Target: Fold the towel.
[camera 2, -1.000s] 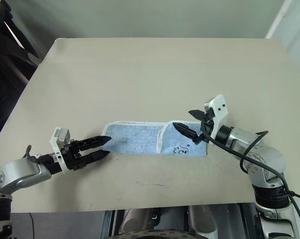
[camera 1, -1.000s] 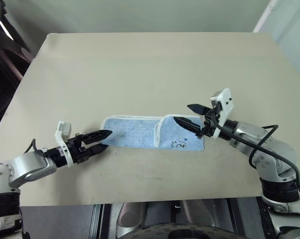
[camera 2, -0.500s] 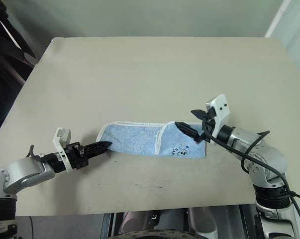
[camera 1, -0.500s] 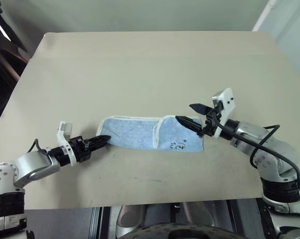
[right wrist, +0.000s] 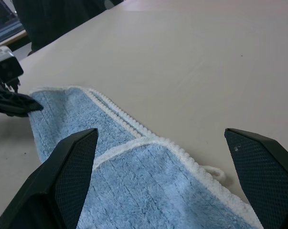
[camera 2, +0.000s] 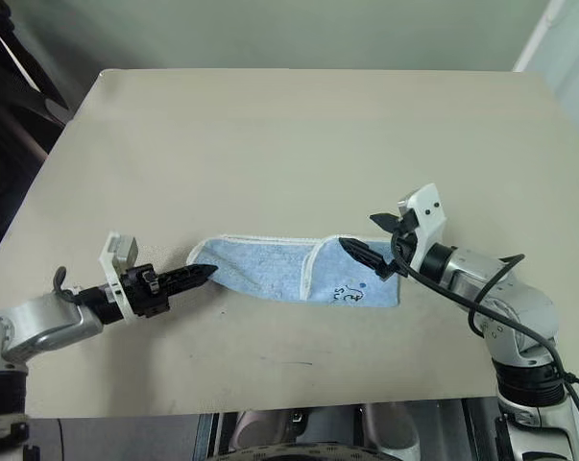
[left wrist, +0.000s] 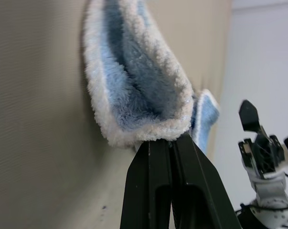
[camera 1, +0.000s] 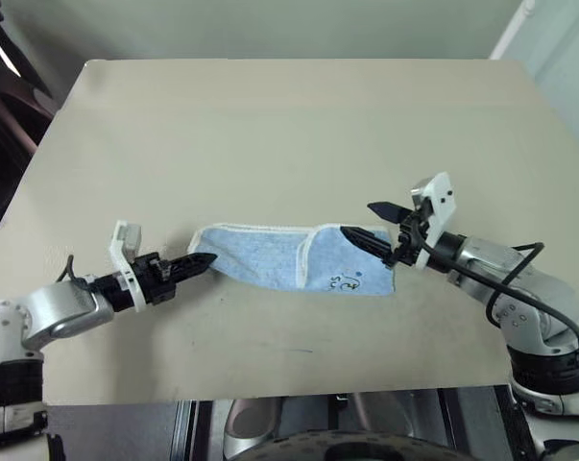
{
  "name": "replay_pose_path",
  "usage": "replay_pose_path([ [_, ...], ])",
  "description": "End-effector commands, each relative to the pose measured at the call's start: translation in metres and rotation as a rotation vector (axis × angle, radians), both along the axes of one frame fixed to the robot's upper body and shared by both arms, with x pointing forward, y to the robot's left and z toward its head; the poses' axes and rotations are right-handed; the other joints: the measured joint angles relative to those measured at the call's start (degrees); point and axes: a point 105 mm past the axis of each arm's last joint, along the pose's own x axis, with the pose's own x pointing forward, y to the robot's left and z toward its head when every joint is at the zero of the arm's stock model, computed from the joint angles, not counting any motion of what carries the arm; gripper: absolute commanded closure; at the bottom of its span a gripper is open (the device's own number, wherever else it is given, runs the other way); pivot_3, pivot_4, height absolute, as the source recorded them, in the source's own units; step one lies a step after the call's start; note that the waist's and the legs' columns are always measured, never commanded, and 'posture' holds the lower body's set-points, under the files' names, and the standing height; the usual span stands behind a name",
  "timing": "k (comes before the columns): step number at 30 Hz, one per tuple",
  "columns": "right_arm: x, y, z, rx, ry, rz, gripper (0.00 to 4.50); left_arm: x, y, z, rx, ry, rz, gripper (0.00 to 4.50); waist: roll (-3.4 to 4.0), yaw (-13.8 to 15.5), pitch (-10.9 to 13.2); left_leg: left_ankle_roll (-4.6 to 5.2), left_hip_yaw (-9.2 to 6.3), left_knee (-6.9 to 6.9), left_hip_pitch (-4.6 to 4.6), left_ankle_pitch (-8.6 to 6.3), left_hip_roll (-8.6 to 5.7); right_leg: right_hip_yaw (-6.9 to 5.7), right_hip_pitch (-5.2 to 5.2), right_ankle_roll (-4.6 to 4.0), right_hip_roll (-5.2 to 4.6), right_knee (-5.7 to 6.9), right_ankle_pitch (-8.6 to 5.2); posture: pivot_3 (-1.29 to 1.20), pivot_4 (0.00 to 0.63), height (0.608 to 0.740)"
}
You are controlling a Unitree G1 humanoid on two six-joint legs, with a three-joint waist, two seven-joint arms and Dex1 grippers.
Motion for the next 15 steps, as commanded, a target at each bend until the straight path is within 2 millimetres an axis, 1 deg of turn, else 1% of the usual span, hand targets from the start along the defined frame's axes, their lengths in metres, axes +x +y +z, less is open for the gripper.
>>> replay_pose_path([
  [1, -0.01, -0.005, 0.022, 0.025, -0.077, 0.029, 0.0, 0.002, -0.019, 0.033, 0.042, -0.14, -0.169, 4.45, -0.03, 0.14, 0.02, 0.02, 0.0, 0.0, -0.02, 0.01, 0.0, -0.02, 0.0, -0.03, 0.0, -0.04, 0.02, 0.0, 0.15, 0.733],
  [2, -0.012, -0.007, 0.023, 0.022, -0.081, 0.034, 0.0, 0.002, -0.026, 0.038, 0.052, -0.165, -0.21, 4.45, -0.04, 0.11, 0.02, 0.02, 0.02, 0.03, -0.02, 0.01, -0.01, 0.0, 0.02, -0.03, 0.0, -0.05, 0.02, 0.0, 0.15, 0.733],
  [4, -0.014, -0.013, 0.025, 0.005, -0.092, 0.023, 0.0, 0.0, -0.046, 0.049, 0.08, -0.219, -0.333, 4.45, -0.04, 0.07, 0.02, 0.02, 0.04, 0.03, -0.03, -0.02, -0.03, 0.03, 0.02, -0.02, -0.02, -0.1, 0.02, 0.0, 0.15, 0.733],
  [6, -0.014, -0.017, 0.025, -0.004, -0.097, 0.012, 0.0, -0.004, -0.056, 0.052, 0.106, -0.245, -0.408, 4.45, -0.07, 0.03, 0.03, -0.01, 0.05, 0.03, -0.06, -0.03, -0.02, 0.03, 0.03, 0.01, -0.02, -0.19, 0.01, 0.0, 0.15, 0.733],
  [7, -0.014, -0.02, 0.026, -0.006, -0.099, -0.003, 0.0, -0.008, -0.063, 0.051, 0.138, -0.258, -0.461, 4.45, -0.07, -0.03, 0.03, -0.03, 0.07, 0.03, -0.06, -0.05, -0.01, 0.03, 0.03, 0.03, -0.02, -0.24, 0.0, 0.0, 0.15, 0.733],
  [9, -0.014, -0.025, 0.027, -0.01, -0.103, -0.026, 0.0, -0.011, -0.071, 0.048, 0.17, -0.269, -0.534, 4.45, -0.08, -0.25, 0.03, -0.06, 0.11, 0.02, -0.06, -0.06, 0.01, 0.03, 0.02, 0.07, -0.01, -0.3, -0.02, 0.0, 0.15, 0.733],
  [12, -0.015, -0.03, 0.029, -0.009, -0.107, -0.056, 0.0, -0.009, -0.083, 0.049, 0.162, -0.288, -0.618, 4.45, -0.08, -0.31, 0.04, -0.06, 0.17, 0.03, -0.05, -0.06, 0.07, 0.04, 0.01, 0.15, -0.01, -0.3, -0.11, 0.0, 0.15, 0.733],
  [15, -0.016, -0.031, 0.029, -0.008, -0.106, -0.061, 0.0, -0.008, -0.085, 0.049, 0.163, -0.297, -0.645, 4.45, -0.08, -0.36, 0.04, 0.0, 0.23, 0.03, -0.04, -0.04, 0.17, 0.05, 0.02, 0.35, 0.0, -0.29, -0.1, 0.0, 0.15, 0.733],
])
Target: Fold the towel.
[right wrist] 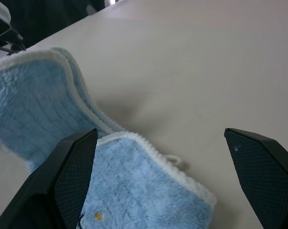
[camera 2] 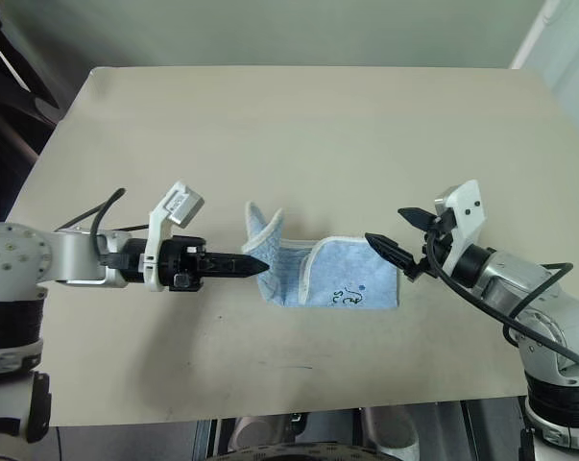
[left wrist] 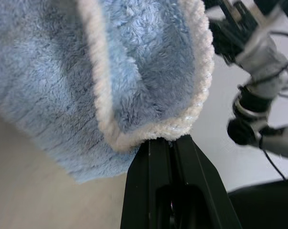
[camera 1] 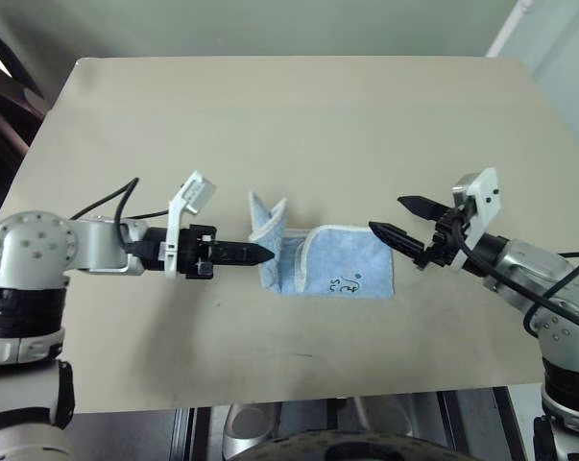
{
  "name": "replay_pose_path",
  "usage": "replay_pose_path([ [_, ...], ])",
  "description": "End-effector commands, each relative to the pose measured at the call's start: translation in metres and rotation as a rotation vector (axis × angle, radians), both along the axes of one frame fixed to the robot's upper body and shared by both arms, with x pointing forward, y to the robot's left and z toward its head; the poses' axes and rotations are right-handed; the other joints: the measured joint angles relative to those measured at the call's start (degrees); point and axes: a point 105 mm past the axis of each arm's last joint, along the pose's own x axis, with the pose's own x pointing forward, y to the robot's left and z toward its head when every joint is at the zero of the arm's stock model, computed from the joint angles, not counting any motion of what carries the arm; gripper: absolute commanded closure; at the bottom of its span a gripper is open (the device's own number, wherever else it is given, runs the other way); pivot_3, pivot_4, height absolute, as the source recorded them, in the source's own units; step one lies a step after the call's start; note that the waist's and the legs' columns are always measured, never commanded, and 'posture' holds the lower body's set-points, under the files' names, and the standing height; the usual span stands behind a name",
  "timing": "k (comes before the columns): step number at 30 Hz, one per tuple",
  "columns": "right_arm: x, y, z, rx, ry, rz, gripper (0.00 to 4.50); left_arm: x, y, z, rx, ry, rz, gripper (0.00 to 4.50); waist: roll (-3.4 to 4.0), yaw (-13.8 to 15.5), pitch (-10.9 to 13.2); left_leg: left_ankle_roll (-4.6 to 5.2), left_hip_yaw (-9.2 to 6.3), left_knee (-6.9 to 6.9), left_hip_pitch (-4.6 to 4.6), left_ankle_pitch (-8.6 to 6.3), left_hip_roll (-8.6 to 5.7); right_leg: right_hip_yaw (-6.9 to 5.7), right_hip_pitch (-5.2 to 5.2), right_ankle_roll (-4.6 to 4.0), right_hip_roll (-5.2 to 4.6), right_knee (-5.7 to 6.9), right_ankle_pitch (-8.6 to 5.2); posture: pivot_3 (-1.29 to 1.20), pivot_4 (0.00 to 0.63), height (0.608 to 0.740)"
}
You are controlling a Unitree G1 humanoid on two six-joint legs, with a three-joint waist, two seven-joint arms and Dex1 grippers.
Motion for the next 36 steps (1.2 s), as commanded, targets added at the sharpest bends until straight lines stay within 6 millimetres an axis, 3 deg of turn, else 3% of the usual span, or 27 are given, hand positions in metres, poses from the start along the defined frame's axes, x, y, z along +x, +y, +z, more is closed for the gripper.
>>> replay_pose_path([
  [1, -0.005, -0.004, 0.011, 0.0, -0.046, -0.021, 0.0, 0.005, -0.009, 0.006, -0.016, -0.035, -0.061, 4.45, 0.0, -0.01, 0.0, 0.01, 0.02, 0.0, 0.0, 0.0, 0.03, 0.0, 0.0, 0.03, 0.0, 0.0, 0.01, 0.0, 0.15, 0.733],
  [8, -0.013, -0.025, 0.014, -0.007, -0.062, -0.138, 0.0, 0.022, -0.052, 0.012, -0.063, -0.089, -0.211, 4.45, -0.02, 1.29, 0.02, 0.46, 0.08, 0.15, -0.02, -0.02, 0.06, 0.04, 0.23, 0.22, -0.06, -0.08, -0.07, 0.0, 0.15, 0.733],
  [19, -0.026, -0.054, 0.016, -0.022, -0.07, -0.293, 0.0, 0.007, -0.108, 0.0, -0.108, -0.076, -0.447, 4.45, -0.07, 1.32, 0.05, 0.57, 0.19, 0.24, 0.04, -0.05, 0.06, 0.06, 0.36, 1.31, -0.13, -0.1, -0.31, 0.0, 0.15, 0.733],
  [24, -0.027, -0.053, 0.017, -0.02, -0.075, -0.309, 0.0, 0.01, -0.134, -0.013, -0.107, -0.096, -0.482, 4.45, -0.07, 1.43, 0.05, 0.93, 0.2, 0.58, 0.07, -0.22, 0.06, 0.06, 0.57, 1.49, -0.18, -0.1, -0.22, 0.0, 0.15, 0.733],
  [27, -0.029, -0.053, 0.012, -0.037, -0.055, -0.314, 0.0, 0.014, -0.142, -0.023, -0.104, -0.104, -0.489, 4.45, -0.07, 1.46, 0.05, 1.6, 0.2, 0.81, 0.05, -0.61, 0.06, 0.1, 0.63, 1.61, -0.19, -0.1, -0.14, 0.0, 0.15, 0.733],
  [35, -0.028, -0.053, 0.015, -0.053, -0.069, -0.316, 0.0, 0.019, -0.151, -0.049, -0.079, -0.163, -0.49, 4.45, -0.07, 1.46, 0.06, 1.75, 0.28, 1.04, 0.05, -0.7, 0.04, 0.19, 0.72, 1.77, -0.2, -0.11, -0.02, 0.0, 0.15, 0.733],
  [36, -0.028, -0.053, 0.015, -0.054, -0.07, -0.316, 0.0, 0.021, -0.153, -0.051, -0.082, -0.166, -0.478, 4.27, -0.07, 1.46, 0.06, 1.75, 0.3, 1.04, 0.05, -0.7, 0.04, 0.19, 0.73, 1.78, -0.19, -0.11, -0.01, 0.0, 0.15, 0.733],
])
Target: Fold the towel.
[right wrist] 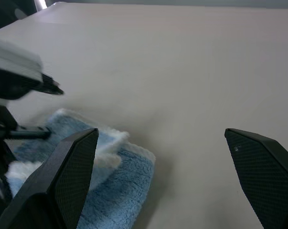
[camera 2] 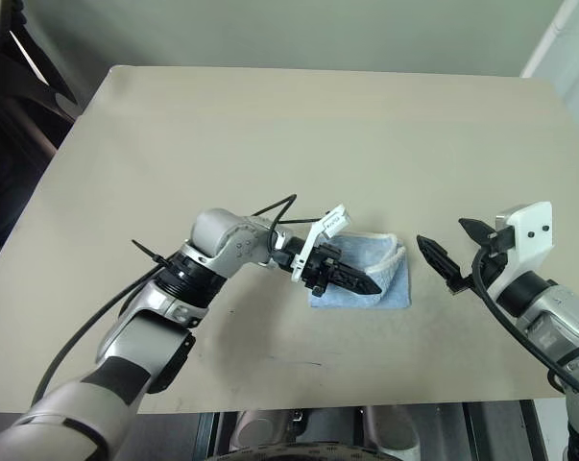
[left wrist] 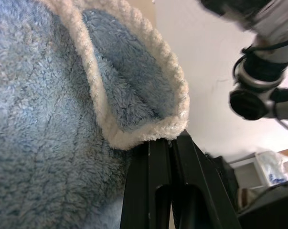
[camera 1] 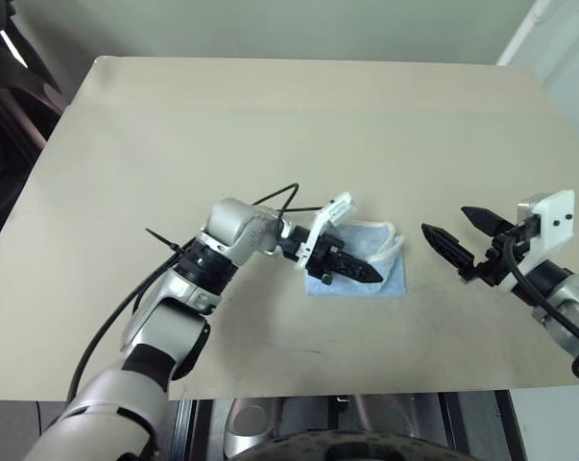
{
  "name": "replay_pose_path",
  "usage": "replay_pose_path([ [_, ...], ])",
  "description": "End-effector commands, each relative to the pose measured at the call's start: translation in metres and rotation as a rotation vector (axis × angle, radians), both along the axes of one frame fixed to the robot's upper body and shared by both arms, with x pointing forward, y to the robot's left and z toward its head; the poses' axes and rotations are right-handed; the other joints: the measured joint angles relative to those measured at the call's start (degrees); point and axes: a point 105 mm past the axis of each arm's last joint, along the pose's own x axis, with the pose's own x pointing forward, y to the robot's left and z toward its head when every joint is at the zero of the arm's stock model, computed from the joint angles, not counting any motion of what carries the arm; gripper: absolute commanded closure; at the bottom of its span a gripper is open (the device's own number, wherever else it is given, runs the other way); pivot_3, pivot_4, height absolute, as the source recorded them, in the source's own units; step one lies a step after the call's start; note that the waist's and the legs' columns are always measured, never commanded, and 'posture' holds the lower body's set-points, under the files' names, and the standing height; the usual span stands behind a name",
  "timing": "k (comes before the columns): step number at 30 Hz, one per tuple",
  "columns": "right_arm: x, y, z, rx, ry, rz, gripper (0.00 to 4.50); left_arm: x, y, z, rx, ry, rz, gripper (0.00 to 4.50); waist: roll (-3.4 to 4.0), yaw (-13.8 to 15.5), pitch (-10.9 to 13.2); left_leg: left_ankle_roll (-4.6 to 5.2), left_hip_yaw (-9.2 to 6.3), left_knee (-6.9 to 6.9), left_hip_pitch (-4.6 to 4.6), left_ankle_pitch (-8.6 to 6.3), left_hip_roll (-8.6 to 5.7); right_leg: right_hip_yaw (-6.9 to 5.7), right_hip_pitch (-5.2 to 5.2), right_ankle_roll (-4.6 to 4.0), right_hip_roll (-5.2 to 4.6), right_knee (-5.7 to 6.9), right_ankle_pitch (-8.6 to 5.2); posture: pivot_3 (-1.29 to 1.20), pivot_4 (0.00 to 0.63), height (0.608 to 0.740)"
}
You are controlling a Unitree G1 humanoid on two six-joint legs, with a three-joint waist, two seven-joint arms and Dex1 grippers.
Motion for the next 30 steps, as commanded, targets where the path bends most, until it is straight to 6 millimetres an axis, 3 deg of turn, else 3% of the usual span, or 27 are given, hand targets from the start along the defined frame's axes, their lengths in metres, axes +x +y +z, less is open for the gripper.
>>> replay_pose_path([
  [1, 0.0, 0.001, 0.011, -0.023, -0.049, 0.001, 0.0, 0.001, -0.006, 0.0, -0.036, -0.043, -0.003, 4.03, 0.0, 0.0, 0.0, 0.0, 0.01, 0.0, 0.0, 0.0, 0.0, 0.0, 0.0, 0.01, 0.0, 0.0, 0.0, 0.0, 0.15, 0.733],
  [8, 0.003, 0.001, 0.01, -0.028, -0.048, 0.002, 0.0, -0.004, -0.005, 0.008, -0.099, -0.012, -0.026, 1.73, 0.0, 0.02, 0.0, 0.0, 0.05, -0.01, -0.01, 0.0, 0.0, 0.03, -0.01, 0.04, 0.0, -0.01, 0.01, 0.0, 0.15, 0.733],
  [13, 0.003, 0.006, 0.014, -0.02, -0.071, 0.032, 0.0, -0.005, -0.001, 0.045, -0.256, -0.06, -0.024, 0.04, 0.0, 0.01, 0.0, 0.0, 0.1, 0.0, -0.01, 0.0, 0.0, 0.06, -0.02, 0.07, 0.0, -0.02, 0.03, 0.0, 0.15, 0.733],
  [17, -0.001, 0.015, 0.019, 0.004, -0.084, 0.089, 0.0, 0.002, 0.011, 0.08, -0.421, -0.328, 0.042, 0.04, 0.0, 0.01, 0.0, -0.01, 0.13, 0.0, 0.0, 0.01, 0.0, 0.1, -0.03, 0.09, 0.0, -0.03, 0.01, 0.0, 0.15, 0.733],
  [20, -0.009, 0.029, 0.024, 0.066, -0.088, 0.194, 0.0, 0.009, 0.025, 0.081, -0.407, -0.547, 0.077, 0.04, 0.0, -0.09, 0.0, -0.01, 0.16, 0.0, 0.02, 0.01, 0.0, 0.15, -0.04, 0.1, 0.02, -0.03, -0.01, 0.0, 0.15, 0.733],
  [23, -0.01, 0.039, 0.028, 0.099, -0.092, 0.258, 0.18, 0.02, 0.045, 0.082, -0.382, -0.63, 0.17, 0.01, 0.0, -0.21, 0.0, 0.04, 0.17, 0.0, 0.03, -0.01, 0.0, 0.2, -0.06, 0.08, 0.06, -0.03, -0.02, 0.0, 0.15, 0.733],
  [26, -0.012, 0.048, 0.028, 0.099, -0.087, 0.332, 0.92, 0.027, 0.059, 0.084, -0.386, -0.642, 0.249, 0.65, 0.0, -0.16, 0.0, 0.15, 0.18, 0.01, 0.01, -0.08, 0.0, 0.23, -0.06, -0.13, 0.05, -0.03, -0.12, 0.0, 0.15, 0.733],
  [30, -0.01, 0.056, 0.028, 0.116, -0.093, 0.384, 2.3, 0.027, 0.07, 0.079, -0.363, -0.682, 0.268, 2.1, 0.0, -0.08, 0.0, 0.23, 0.19, 0.03, -0.01, -0.13, -0.02, 0.26, -0.06, -0.24, 0.02, -0.03, -0.17, 0.0, 0.15, 0.733],
])
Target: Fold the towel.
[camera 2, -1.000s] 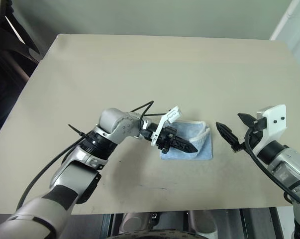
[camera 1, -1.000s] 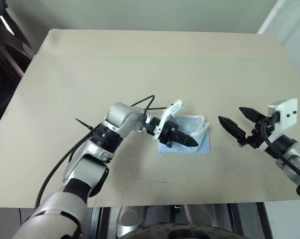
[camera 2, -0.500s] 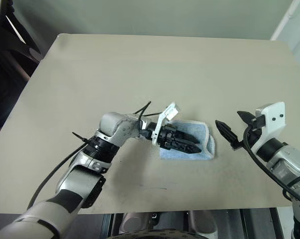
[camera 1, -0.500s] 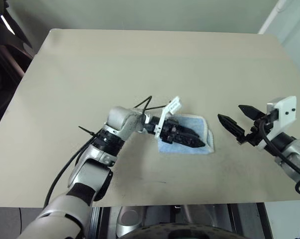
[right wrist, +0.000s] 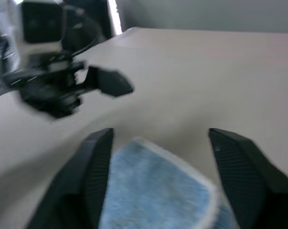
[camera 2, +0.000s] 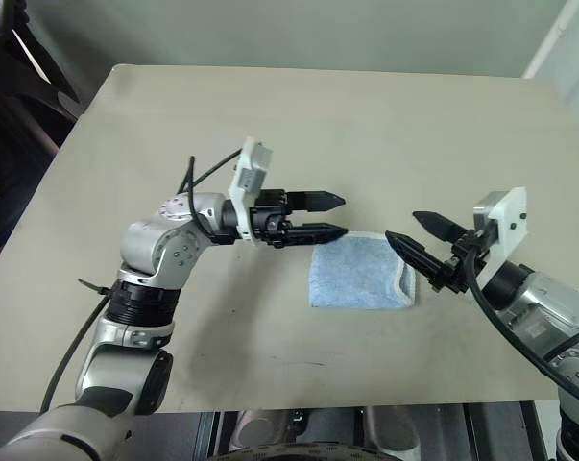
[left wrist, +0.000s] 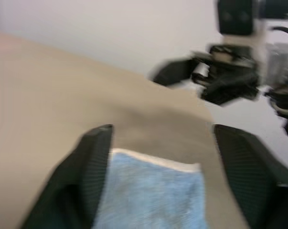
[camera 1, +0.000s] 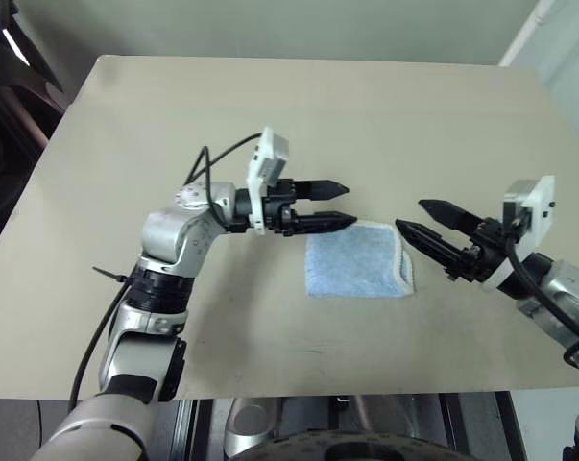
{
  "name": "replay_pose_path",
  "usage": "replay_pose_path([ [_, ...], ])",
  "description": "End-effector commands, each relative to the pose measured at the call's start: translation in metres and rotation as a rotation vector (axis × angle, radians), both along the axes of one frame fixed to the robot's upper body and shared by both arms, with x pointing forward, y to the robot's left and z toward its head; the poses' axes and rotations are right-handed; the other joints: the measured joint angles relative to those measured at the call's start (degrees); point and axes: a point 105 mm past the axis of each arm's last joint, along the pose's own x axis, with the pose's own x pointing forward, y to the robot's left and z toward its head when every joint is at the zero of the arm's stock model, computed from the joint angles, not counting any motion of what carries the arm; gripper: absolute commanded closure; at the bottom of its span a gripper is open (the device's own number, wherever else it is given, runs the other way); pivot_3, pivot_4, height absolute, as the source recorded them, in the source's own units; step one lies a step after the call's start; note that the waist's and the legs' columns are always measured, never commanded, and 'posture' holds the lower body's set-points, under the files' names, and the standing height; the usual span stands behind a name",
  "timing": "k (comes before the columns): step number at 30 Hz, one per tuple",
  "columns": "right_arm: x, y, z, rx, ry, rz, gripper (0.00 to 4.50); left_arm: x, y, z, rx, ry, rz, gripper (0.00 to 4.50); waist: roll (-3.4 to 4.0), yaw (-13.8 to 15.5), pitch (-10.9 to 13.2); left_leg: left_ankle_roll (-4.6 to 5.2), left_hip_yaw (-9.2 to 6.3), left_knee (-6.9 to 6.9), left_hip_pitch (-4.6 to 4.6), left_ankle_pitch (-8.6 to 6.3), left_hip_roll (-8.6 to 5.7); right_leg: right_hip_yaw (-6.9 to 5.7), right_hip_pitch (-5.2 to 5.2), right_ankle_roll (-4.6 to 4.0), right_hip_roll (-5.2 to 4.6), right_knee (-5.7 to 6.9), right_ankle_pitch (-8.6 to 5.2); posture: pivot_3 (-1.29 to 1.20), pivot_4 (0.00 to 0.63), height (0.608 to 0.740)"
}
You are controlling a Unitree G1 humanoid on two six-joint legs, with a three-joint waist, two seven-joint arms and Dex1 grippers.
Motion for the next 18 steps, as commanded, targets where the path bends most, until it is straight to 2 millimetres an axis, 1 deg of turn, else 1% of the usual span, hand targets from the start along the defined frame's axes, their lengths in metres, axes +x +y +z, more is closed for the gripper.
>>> replay_pose_path([
  [1, 0.0, 0.009, 0.01, 0.027, -0.048, 0.064, 2.64, -0.008, 0.004, 0.003, 0.001, -0.087, -0.014, 2.46, 0.0, -0.07, 0.0, 0.01, 0.01, 0.01, 0.0, -0.01, 0.0, 0.03, 0.0, 0.0, 0.0, 0.0, 0.0, 0.0, 0.15, 0.733],
  [6, 0.004, 0.014, 0.004, 0.02, -0.032, 0.105, 4.47, -0.02, 0.0, -0.006, -0.007, -0.113, -0.067, 4.33, 0.0, -0.03, 0.0, 0.04, 0.02, 0.0, -0.02, -0.03, -0.02, 0.08, -0.05, -0.01, 0.0, 0.0, 0.02, 0.0, 0.15, 0.733],
  [7, 0.006, 0.015, 0.003, 0.019, -0.029, 0.108, 4.5, -0.02, -0.002, -0.008, -0.006, -0.113, -0.072, 4.46, 0.0, -0.03, 0.0, 0.04, 0.02, 0.0, -0.02, -0.04, -0.01, 0.08, -0.05, -0.03, 0.0, 0.0, 0.03, 0.0, 0.15, 0.733],
  [8, 0.006, 0.015, 0.002, 0.018, -0.027, 0.11, 4.5, -0.021, -0.003, -0.009, -0.005, -0.114, -0.076, 4.46, 0.0, -0.04, 0.0, 0.05, 0.02, 0.0, -0.02, -0.04, -0.01, 0.08, -0.05, -0.06, 0.0, 0.0, 0.05, 0.0, 0.15, 0.733],
  [11, 0.009, 0.02, -0.004, 0.009, -0.021, 0.12, 4.5, -0.025, -0.009, -0.021, 0.027, -0.091, -0.099, 4.46, 0.0, -0.11, 0.0, 0.08, 0.03, 0.01, -0.03, -0.07, -0.01, 0.09, -0.05, -0.31, -0.01, 0.0, 0.2, 0.0, 0.15, 0.733],
  [12, 0.013, 0.021, -0.009, 0.001, -0.013, 0.11, 4.5, -0.025, -0.013, -0.026, 0.04, -0.073, -0.1, 4.46, 0.0, -0.16, 0.0, 0.08, 0.03, 0.01, -0.03, -0.08, -0.01, 0.09, -0.05, -0.49, -0.01, 0.0, 0.31, 0.0, 0.15, 0.733],
  [14, 0.018, 0.023, -0.016, -0.018, 0.003, 0.094, 4.5, -0.026, -0.019, -0.034, 0.061, -0.054, -0.11, 4.46, 0.0, -0.24, 0.0, 0.09, 0.03, 0.01, -0.03, -0.08, -0.01, 0.09, -0.07, -0.53, -0.01, 0.0, 0.35, 0.0, 0.15, 0.733],
  [18, 0.023, 0.026, -0.054, -0.106, 0.086, 0.101, 4.5, -0.018, -0.025, -0.051, 0.095, -0.015, -0.081, 4.46, 0.0, -0.23, 0.0, 0.12, 0.02, 0.02, -0.03, -0.1, -0.01, 0.09, -0.07, -0.44, -0.02, -0.01, 0.43, 0.0, 0.15, 0.733],
])
